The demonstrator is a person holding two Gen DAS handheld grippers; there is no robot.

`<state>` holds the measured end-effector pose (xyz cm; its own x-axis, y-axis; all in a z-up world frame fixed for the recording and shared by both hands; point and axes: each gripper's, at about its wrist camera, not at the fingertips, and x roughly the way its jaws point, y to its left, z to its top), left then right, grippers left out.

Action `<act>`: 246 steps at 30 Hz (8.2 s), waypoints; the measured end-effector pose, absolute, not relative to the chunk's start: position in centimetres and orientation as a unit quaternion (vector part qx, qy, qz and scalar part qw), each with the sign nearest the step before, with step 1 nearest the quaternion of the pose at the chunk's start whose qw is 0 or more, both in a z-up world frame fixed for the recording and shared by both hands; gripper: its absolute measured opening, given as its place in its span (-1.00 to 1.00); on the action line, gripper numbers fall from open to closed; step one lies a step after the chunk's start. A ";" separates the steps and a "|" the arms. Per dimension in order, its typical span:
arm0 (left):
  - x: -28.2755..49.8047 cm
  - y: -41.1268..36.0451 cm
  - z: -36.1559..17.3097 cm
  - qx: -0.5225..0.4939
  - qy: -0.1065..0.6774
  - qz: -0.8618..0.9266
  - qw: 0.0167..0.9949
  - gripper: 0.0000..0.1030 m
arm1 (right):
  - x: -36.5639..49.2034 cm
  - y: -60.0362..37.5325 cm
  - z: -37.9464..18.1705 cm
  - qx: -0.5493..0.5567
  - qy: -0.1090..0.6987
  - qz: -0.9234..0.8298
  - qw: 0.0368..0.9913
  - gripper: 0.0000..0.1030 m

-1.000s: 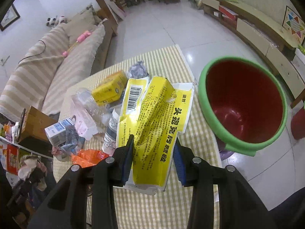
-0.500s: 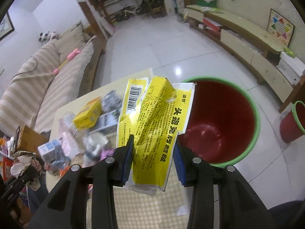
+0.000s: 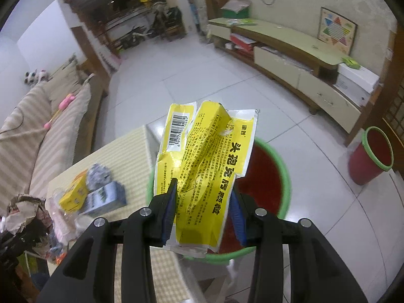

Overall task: Collect trash
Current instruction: 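Lift both held items and carry them over the green bucket, then open both tools to drop paper and yellow wrappers into bucket, then move both tools back over the table, then grasp brown wrapper with left tool while right tool grasps pink bag, then carry brown wrapper and pink bag over the green bucket, then open both tools to drop wrapper and bag into bucket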

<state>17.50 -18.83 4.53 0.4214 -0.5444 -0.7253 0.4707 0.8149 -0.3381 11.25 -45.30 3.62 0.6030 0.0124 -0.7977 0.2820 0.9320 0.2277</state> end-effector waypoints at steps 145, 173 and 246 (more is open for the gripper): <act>5.0 -3.1 -9.3 -0.042 0.571 -0.169 0.803 -0.07 | 10.2 -21.9 -4.5 0.076 0.559 0.116 0.817 -0.42; 4.0 0.3 -1.4 -0.121 0.497 -0.186 0.839 -0.07 | 9.2 -22.2 -0.3 0.076 0.519 0.137 0.840 -0.43; 23.9 -32.5 -0.9 -0.064 0.523 -0.339 0.780 -0.01 | 14.2 -45.8 -0.7 0.138 0.516 -0.065 0.843 -0.40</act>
<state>23.94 -32.46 -0.90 0.2242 -0.5953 -0.7716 0.4612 0.7623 -0.4541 14.16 -45.81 -0.75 0.4589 0.0336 -0.8878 0.2518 0.9534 0.1662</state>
